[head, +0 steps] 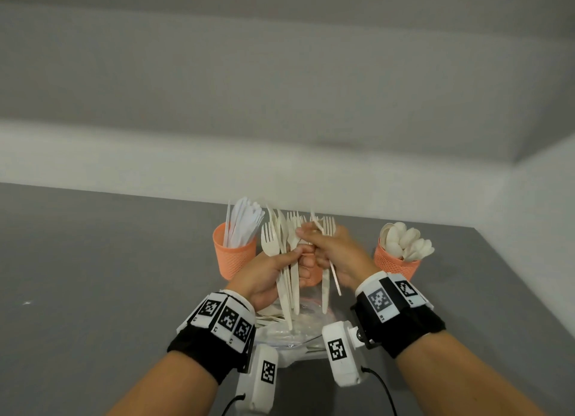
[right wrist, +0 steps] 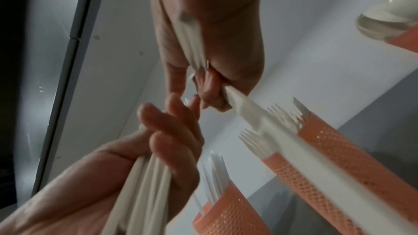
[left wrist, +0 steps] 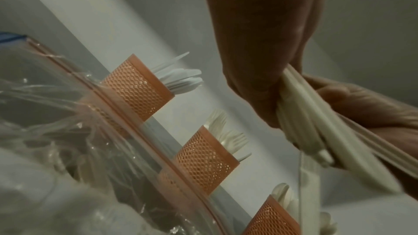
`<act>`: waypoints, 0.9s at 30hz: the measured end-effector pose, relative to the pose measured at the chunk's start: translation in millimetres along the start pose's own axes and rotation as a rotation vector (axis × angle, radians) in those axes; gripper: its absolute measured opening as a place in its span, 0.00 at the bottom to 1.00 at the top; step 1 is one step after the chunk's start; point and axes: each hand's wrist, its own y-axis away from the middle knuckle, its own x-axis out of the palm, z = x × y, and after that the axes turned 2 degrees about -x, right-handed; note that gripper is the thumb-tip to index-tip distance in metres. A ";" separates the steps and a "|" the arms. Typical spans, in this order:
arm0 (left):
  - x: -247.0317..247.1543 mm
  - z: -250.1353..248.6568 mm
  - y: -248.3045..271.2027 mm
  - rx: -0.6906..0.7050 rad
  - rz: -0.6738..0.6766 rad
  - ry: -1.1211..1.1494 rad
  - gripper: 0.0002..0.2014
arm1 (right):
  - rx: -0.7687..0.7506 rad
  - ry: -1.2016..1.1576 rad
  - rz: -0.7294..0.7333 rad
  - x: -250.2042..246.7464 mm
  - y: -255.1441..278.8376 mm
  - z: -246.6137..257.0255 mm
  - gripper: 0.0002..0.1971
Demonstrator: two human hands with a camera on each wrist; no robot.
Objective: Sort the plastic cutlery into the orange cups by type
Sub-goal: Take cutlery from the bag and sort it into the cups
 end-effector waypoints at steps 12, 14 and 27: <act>-3.7 7.4 -2.5 -0.060 -0.021 -0.142 0.11 | -0.159 -0.060 -0.355 -10.8 -11.6 -2.3 0.12; -3.2 10.2 -4.1 -0.037 -0.077 -0.191 0.10 | -0.244 -0.048 -0.335 -9.0 -7.5 1.6 0.08; 16.8 21.0 -8.2 0.226 -0.349 -0.609 0.13 | -0.256 0.460 -0.107 12.1 4.9 -29.5 0.09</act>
